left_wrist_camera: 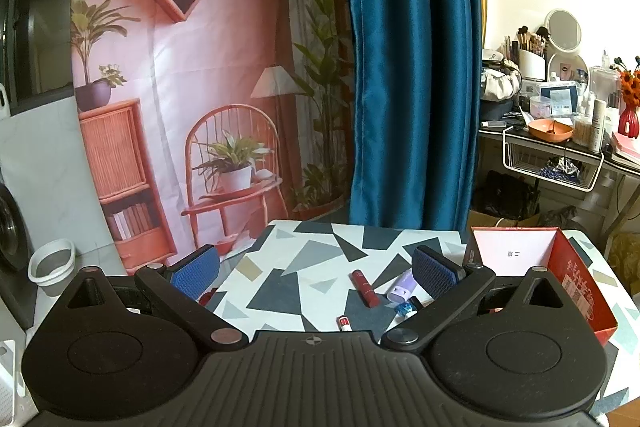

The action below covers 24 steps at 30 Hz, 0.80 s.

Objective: Organize rigid objects

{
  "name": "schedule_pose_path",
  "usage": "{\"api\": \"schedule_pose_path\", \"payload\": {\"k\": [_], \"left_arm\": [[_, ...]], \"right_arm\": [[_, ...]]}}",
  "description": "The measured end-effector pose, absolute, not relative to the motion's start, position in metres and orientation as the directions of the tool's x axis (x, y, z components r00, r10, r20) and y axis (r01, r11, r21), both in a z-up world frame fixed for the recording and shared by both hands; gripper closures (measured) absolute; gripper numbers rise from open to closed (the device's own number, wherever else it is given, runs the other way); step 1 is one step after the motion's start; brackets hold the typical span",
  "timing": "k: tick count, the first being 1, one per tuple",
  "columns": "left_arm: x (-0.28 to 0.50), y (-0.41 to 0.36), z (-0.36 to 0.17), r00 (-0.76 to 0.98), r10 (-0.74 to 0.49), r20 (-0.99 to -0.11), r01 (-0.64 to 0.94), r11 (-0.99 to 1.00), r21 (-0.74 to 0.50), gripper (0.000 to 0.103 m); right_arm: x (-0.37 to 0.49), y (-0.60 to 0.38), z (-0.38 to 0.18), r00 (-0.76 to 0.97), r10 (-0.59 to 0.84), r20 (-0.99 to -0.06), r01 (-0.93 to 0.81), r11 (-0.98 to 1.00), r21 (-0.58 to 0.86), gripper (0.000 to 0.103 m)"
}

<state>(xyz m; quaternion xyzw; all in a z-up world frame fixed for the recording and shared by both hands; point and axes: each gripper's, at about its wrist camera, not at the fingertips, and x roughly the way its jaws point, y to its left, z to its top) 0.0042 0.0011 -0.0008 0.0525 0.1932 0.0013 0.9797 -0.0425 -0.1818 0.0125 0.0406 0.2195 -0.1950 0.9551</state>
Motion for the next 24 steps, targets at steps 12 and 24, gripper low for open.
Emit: {"api": "schedule_pose_path", "payload": {"k": [12,24], "left_arm": [[0.0045,0.0011,-0.0024,0.923,0.020,-0.383,0.022,0.994,0.105,0.000],[0.0041,0.0024,-0.0039,0.922,0.019,-0.386,0.022,0.994,0.103,0.000]], "right_arm": [[-0.0436,-0.1834,0.0124,0.827,-0.357,-0.434,0.392,0.920,-0.008,0.000],[-0.0455,-0.1846,0.0089,0.828,-0.355,-0.435,0.391,0.920,-0.007,0.000]]}}
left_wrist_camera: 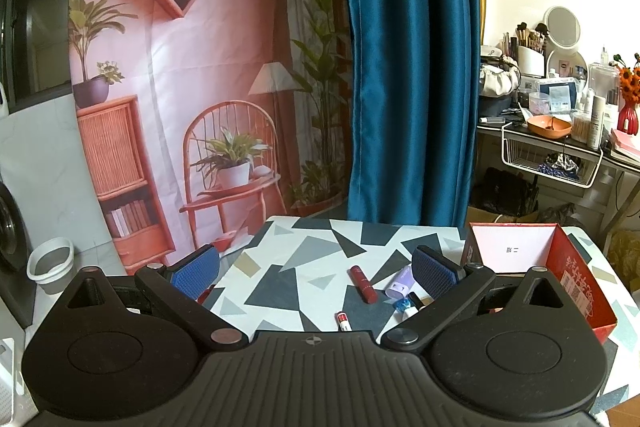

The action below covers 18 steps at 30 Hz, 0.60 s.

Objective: Organize rigid objects

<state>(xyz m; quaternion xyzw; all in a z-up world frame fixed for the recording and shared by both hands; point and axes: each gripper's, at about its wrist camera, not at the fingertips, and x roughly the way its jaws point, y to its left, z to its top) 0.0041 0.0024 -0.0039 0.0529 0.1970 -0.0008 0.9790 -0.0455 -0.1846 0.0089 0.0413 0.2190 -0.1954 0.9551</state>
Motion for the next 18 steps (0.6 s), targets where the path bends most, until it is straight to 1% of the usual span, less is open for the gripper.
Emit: {"api": "schedule_pose_path", "payload": {"k": [5,10,15,18], "left_arm": [[0.006,0.002,-0.008,0.918,0.026,-0.396,0.019,0.994,0.111,0.000],[0.012,0.002,-0.012,0.906,0.034,-0.422,0.017,0.993,0.117,0.000],[0.022,0.001,-0.018,0.896,0.016,-0.445,0.040,0.992,0.117,0.000],[0.032,0.000,-0.023,0.900,0.014,-0.435,0.047,0.990,0.130,0.000]], "right_arm": [[-0.049,-0.184,-0.002,0.837,-0.341,-0.429,0.380,0.925,0.006,0.000],[-0.044,-0.189,-0.011,0.827,-0.344,-0.444,0.390,0.921,0.015,0.000],[-0.037,-0.200,-0.021,0.820,-0.338,-0.462,0.396,0.918,0.031,0.000],[-0.031,-0.213,-0.029,0.814,-0.348,-0.465,0.404,0.915,0.024,0.000]]}}
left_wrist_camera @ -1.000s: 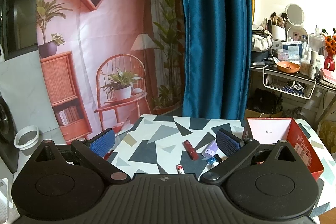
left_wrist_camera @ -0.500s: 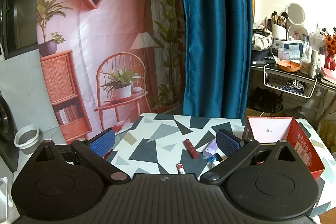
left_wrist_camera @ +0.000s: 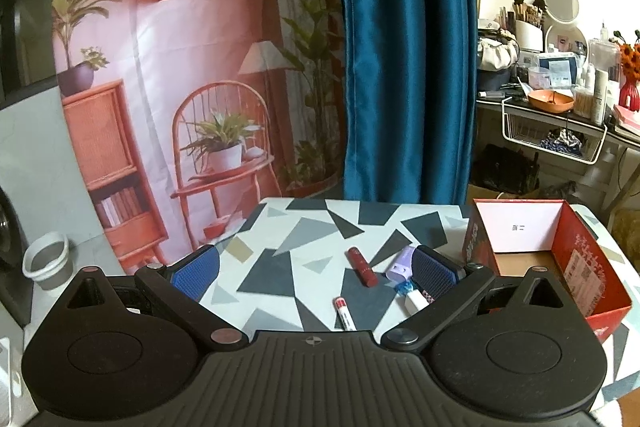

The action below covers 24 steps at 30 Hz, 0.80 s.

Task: Organize rigid objects
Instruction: 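Move the left tool toward the clear box with blue card and grasp it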

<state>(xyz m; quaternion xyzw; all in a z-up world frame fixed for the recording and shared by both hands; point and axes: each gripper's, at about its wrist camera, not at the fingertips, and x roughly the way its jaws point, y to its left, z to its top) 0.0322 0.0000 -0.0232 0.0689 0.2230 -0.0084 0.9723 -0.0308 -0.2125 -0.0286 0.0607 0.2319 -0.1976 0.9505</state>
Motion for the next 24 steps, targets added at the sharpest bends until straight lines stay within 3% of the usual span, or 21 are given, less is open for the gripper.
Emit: {"api": "schedule_pose_path", "payload": {"k": [6,11,20,24], "left_arm": [[0.069,-0.002,-0.046,0.903,0.047,-0.426,0.026,0.986,0.165,0.000],[0.108,-0.011,-0.077,0.868,0.079,-0.490,0.039,0.973,0.226,0.000],[0.151,-0.003,-0.115,0.816,0.058,-0.575,0.046,0.985,0.165,0.000],[0.162,0.001,-0.126,0.811,0.025,-0.584,0.051,0.992,0.113,0.000]], "right_arm": [[-0.018,-0.250,-0.055,0.796,-0.366,-0.482,0.424,0.906,0.012,0.000],[-0.001,-0.284,-0.088,0.739,-0.399,-0.543,0.463,0.886,-0.020,0.001],[0.040,-0.331,-0.155,0.635,-0.346,-0.691,0.470,0.883,-0.010,0.028],[0.061,-0.345,-0.182,0.577,-0.302,-0.759,0.465,0.886,0.001,0.055]]}}
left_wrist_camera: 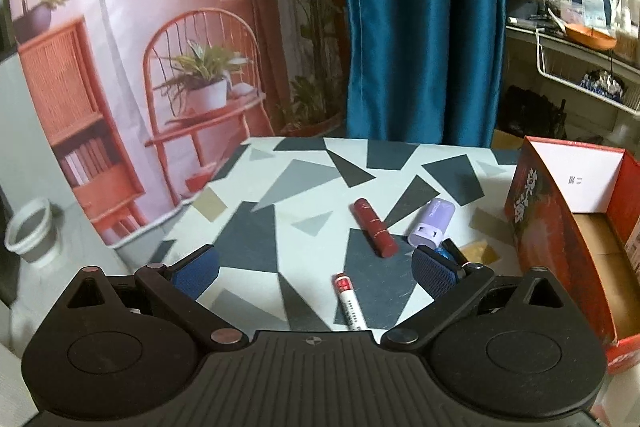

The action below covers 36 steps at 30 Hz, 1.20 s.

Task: Organize rigid objects
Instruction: 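Move the left tool toward the clear box with blue card and grasp it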

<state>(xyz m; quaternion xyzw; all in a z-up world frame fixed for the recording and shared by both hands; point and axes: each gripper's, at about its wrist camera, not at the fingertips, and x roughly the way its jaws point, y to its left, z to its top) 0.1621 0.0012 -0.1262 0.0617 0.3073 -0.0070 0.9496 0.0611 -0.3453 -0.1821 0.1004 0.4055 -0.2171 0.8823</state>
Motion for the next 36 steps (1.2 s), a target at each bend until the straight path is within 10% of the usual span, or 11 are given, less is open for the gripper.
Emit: {"api": "schedule_pose_path", "payload": {"k": [11,36], "left_arm": [[0.183,0.011,-0.153,0.777,-0.014,-0.629,0.024,1.000,0.007,0.000],[0.188,0.013,-0.180,0.723,-0.051,-0.689,0.029,0.999,-0.043,0.000]], "right_arm": [[0.086,-0.366,-0.219,0.459,-0.215,-0.862,0.473,0.880,0.033,0.090],[0.091,-0.370,-0.229,0.377,-0.183,-0.908,0.461,0.887,0.013,0.093]]}}
